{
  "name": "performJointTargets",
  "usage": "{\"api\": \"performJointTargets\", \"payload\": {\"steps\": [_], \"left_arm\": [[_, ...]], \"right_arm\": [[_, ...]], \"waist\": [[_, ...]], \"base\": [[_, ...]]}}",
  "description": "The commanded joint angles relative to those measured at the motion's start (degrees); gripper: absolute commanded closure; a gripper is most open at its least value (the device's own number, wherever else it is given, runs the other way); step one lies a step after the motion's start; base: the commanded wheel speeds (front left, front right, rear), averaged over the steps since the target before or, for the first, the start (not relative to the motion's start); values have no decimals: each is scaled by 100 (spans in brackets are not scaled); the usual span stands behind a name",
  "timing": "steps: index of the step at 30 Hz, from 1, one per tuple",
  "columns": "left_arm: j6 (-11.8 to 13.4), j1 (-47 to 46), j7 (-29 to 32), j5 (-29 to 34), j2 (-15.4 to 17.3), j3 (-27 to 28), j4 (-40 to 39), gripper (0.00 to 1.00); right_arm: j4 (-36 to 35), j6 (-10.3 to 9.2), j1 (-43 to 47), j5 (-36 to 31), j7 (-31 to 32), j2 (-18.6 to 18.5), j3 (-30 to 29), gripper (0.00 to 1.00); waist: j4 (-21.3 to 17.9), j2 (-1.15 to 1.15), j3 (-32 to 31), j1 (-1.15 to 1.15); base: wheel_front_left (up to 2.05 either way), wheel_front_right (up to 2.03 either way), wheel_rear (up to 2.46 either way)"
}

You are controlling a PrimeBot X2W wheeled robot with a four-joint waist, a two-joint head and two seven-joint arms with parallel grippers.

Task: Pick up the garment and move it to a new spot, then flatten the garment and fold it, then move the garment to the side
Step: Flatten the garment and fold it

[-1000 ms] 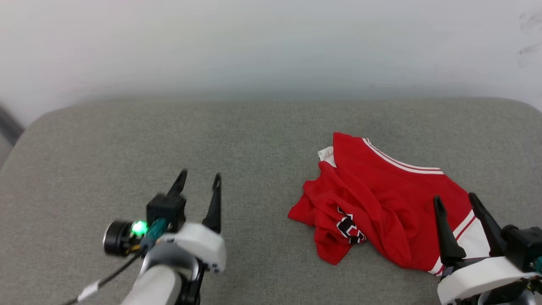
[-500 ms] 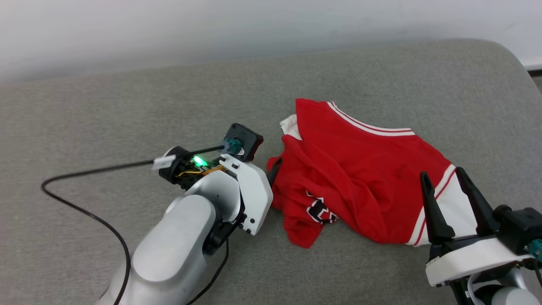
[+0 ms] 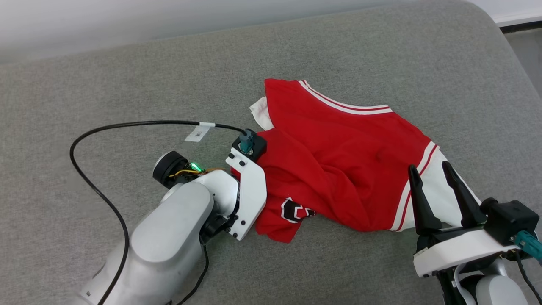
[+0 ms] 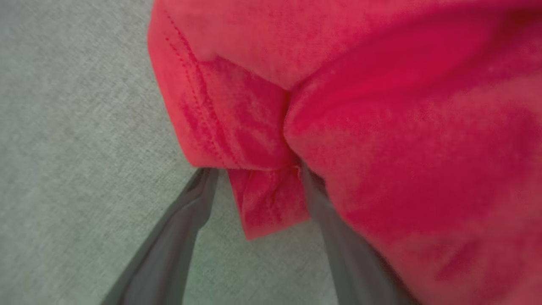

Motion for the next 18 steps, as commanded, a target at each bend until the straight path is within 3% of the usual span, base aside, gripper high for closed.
{"api": "performJointTargets", "payload": {"steps": [1, 3, 10, 18], "left_arm": [[-83, 366, 227, -68, 57, -227, 248, 27], [-77, 298, 177, -76, 98, -308, 157, 100], [131, 45, -954, 225, 154, -110, -238, 100], [626, 869, -1761, 286, 548, 69, -1355, 100]], "right_arm": [[14, -3, -73, 18, -31, 29, 5, 0], [69, -2, -103, 48, -56, 30, 9, 0], [115, -2, -118, -51, -43, -25, -93, 0], [-125, -2, 154, -180, 160, -114, -192, 0]], "waist": [[-6, 0, 1, 0], [-4, 0, 1, 0], [239, 0, -246, 0], [810, 0, -742, 0]], "base": [[0, 0, 0], [0, 0, 0], [0, 0, 0], [0, 0, 0]]}}
